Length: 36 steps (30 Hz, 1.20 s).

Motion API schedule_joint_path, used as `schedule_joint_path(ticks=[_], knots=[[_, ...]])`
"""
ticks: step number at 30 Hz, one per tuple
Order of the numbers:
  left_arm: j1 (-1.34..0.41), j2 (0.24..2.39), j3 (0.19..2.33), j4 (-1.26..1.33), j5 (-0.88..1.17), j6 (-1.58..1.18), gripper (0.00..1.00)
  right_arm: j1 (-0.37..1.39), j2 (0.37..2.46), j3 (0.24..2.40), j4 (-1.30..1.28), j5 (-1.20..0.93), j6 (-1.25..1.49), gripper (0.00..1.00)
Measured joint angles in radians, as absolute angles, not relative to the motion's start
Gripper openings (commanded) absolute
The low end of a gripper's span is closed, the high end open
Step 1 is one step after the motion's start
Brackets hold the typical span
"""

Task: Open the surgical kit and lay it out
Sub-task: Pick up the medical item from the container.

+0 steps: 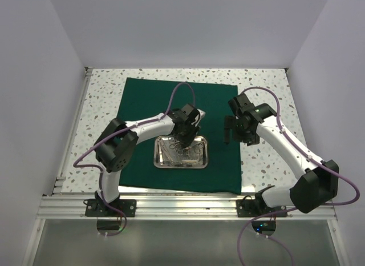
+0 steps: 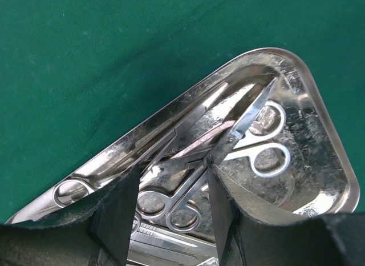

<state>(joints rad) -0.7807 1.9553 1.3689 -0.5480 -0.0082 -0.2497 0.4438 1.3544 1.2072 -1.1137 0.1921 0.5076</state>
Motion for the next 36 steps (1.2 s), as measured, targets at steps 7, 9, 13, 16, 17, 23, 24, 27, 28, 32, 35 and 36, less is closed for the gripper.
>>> schedule_joint_path(ticks=[7, 9, 13, 16, 17, 23, 24, 27, 28, 32, 35, 36], knots=[[-0.781, 1.978, 1.398, -0.533, -0.016, -0.23, 0.54, 0.442, 1.354, 1.206, -1.121, 0.191, 0.508, 0.84], [-0.782, 1.982, 1.405, -0.533, -0.017, -0.223, 0.53, 0.442, 1.354, 1.206, -1.122, 0.191, 0.508, 0.84], [-0.781, 1.982, 1.411, -0.53, -0.048, -0.212, 0.54, 0.442, 1.354, 1.206, -1.122, 0.191, 0.508, 0.84], [-0.781, 1.982, 1.417, -0.529, -0.07, -0.197, 0.54, 0.442, 1.354, 1.206, -1.122, 0.19, 0.508, 0.83], [-0.781, 1.982, 1.42, -0.53, -0.077, -0.192, 0.54, 0.442, 1.354, 1.206, -1.122, 0.188, 0.508, 0.83], [-0.781, 1.999, 1.463, -0.535, -0.089, -0.171, 0.53, 0.442, 1.367, 1.206, -1.121, 0.184, 0.508, 0.83], [-0.781, 2.003, 1.463, -0.535, -0.089, -0.172, 0.53, 0.442, 1.372, 1.206, -1.121, 0.185, 0.508, 0.83], [-0.781, 2.006, 1.453, -0.535, -0.083, -0.173, 0.53, 0.442, 1.382, 1.206, -1.121, 0.185, 0.507, 0.83], [-0.781, 2.005, 1.446, -0.532, -0.081, -0.173, 0.53, 0.442, 1.383, 1.206, -1.121, 0.185, 0.508, 0.82], [-0.781, 1.993, 1.416, -0.514, -0.082, -0.175, 0.53, 0.442, 1.384, 1.205, -1.118, 0.184, 0.508, 0.82], [-0.781, 1.991, 1.405, -0.513, -0.083, -0.179, 0.53, 0.442, 1.386, 1.205, -1.117, 0.184, 0.508, 0.82], [-0.781, 1.991, 1.404, -0.511, -0.083, -0.181, 0.53, 0.442, 1.387, 1.205, -1.116, 0.184, 0.508, 0.82]])
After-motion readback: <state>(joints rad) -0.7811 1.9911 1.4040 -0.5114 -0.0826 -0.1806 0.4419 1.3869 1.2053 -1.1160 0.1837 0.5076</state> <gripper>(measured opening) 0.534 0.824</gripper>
